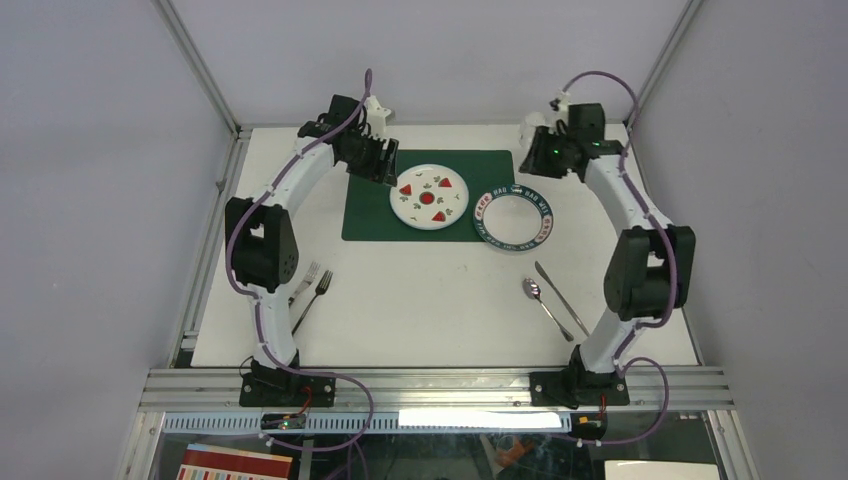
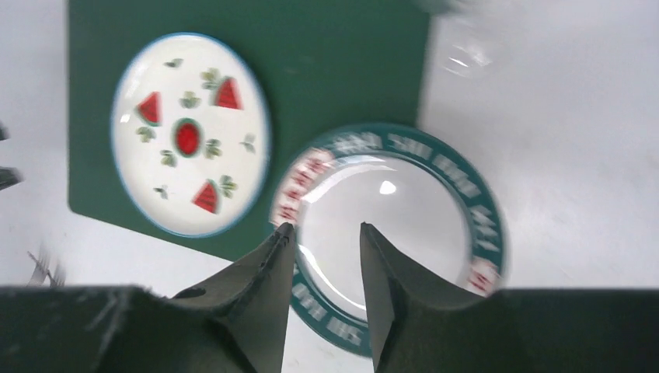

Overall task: Set the dinner table for one person
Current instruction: Adjust the plate on the napkin, then pick up the plate from the napkin.

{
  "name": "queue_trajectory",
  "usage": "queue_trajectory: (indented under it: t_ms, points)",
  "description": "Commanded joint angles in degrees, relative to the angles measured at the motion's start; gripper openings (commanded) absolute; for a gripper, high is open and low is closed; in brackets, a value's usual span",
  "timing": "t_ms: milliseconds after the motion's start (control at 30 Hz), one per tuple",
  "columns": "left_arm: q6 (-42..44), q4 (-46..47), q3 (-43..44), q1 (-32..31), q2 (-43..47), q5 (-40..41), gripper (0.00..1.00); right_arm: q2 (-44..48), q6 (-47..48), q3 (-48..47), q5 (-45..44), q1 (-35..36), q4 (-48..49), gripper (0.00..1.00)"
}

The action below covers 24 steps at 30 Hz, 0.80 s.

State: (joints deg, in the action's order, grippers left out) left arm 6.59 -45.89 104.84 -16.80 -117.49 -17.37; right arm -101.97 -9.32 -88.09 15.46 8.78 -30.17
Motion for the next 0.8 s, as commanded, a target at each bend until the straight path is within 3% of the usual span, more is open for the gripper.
queue_trajectory:
  t_ms: [0, 133, 267, 600, 767]
  points:
    - [-2.0, -1.4, 0.0, -0.8, 5.1, -8.8, 0.66, 7.9, 3.1, 7.6, 6.6, -11.1, -4.2, 0.39]
    - [-2.0, -1.3, -1.5, -1.0, 6.2, -10.9, 0.66, 11.9, 6.8, 15.2, 13.3, -18.9, -6.2, 0.40]
    - [-1.9, -1.1, -2.7, -1.0, 7.2, -11.1, 0.66, 11.9, 8.8, 18.3, 15.6, -20.7, -7.4, 0.40]
    - [-1.5, -0.9, -4.5, -1.0, 9.9, -10.9, 0.66, 1.4, 5.3, 18.7, 23.4, -25.1, -7.1, 0.41]
    - [-1.4, -0.9, -4.8, -1.0, 9.9, -11.2, 0.66, -1.5, 5.4, 18.4, 23.0, -25.9, -5.6, 0.42]
